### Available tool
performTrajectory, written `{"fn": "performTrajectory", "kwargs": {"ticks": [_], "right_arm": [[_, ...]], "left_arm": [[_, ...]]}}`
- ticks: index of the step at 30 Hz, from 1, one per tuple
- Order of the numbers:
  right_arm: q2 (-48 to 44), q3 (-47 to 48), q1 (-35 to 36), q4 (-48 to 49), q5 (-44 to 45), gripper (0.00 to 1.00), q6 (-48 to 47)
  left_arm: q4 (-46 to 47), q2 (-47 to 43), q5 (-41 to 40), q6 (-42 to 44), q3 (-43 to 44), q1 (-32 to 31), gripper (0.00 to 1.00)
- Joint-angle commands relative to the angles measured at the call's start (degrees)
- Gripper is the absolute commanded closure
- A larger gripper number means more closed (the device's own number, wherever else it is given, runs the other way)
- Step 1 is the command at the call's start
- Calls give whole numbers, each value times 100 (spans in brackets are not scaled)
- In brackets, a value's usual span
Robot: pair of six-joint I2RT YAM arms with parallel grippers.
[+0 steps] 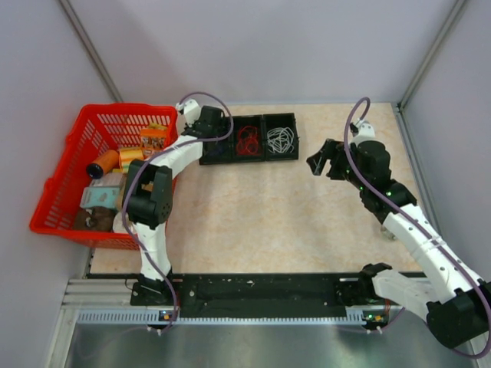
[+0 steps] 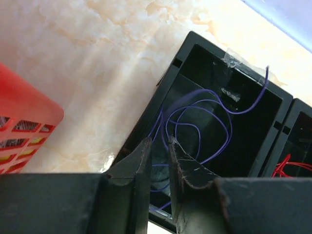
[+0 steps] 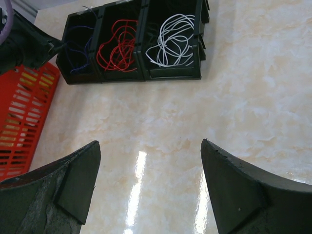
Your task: Untangle the cables
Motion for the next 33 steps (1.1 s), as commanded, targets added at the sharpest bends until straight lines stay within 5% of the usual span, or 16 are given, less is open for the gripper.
{"fn": "performTrajectory", "kwargs": {"ticks": [1,10,16,25,33], "right_arm": [[-90,-4,-52,204,-57,18,34],[-81,-22,-52,221,-118,18,43],[-151,-31,-52,142,-110,18,-79],[-669,-215,-52,-420,22,16,-405],[-2048,-593,-43,-982,329,14,-344]], "left_arm": [[183,-13,-506,711,63,-215,71],[554,-583,-516,1494,10,-479,53],[791,-1882,-68,2320,-279,-856,41],[1240,-4703,2839,2726,-2009,-971,40],[1319,-7165,4344,2339,-3373,-962,38]]}}
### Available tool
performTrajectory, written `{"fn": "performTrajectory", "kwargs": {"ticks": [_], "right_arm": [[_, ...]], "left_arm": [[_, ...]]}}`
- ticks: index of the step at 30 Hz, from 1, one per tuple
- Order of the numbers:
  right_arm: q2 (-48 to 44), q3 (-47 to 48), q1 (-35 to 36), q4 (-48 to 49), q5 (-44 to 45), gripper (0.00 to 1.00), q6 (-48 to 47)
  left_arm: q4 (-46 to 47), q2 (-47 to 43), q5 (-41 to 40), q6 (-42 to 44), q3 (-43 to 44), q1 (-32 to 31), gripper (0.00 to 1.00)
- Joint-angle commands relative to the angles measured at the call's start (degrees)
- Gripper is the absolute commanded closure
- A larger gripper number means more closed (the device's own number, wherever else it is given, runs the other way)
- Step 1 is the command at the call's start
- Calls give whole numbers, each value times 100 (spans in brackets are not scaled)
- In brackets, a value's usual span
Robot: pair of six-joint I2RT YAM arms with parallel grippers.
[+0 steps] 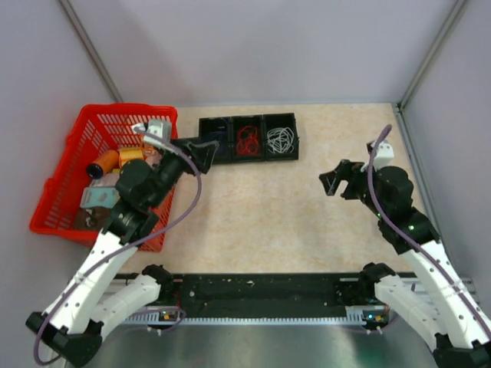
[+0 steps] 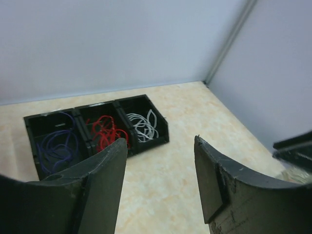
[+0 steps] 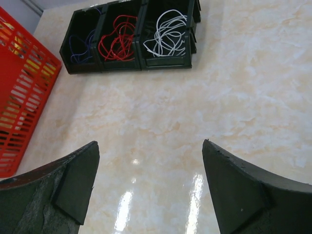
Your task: Untangle the cables
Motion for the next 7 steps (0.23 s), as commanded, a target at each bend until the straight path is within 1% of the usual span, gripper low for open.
{"fn": "performTrajectory", "kwargs": {"ticks": [1,2,3,4,5,7], "right_arm": [[-807,-93,-43,-338,277,13,-75],[-1001,-119,-52,-399,251,9,-84],[-1238,-180,-43,-443,164,9,-136],[-1492,-242,-43,-392,-342,6,-354],[-1704,-216,-43,-452,-355,6,-356],[-2187,-146,-34,-505,-241,1,-312]], "left_arm": [[-107,-994,1186,-251,-475,6,38],[-153,-1179,1274,-287,-554,15,38],[-188,-1398,1362,-339,-616,6,38],[-232,-1592,1432,-357,-686,15,38],[-267,-1759,1529,-357,-731,15,38],[-320,-2111,1678,-340,-775,15,38]]}}
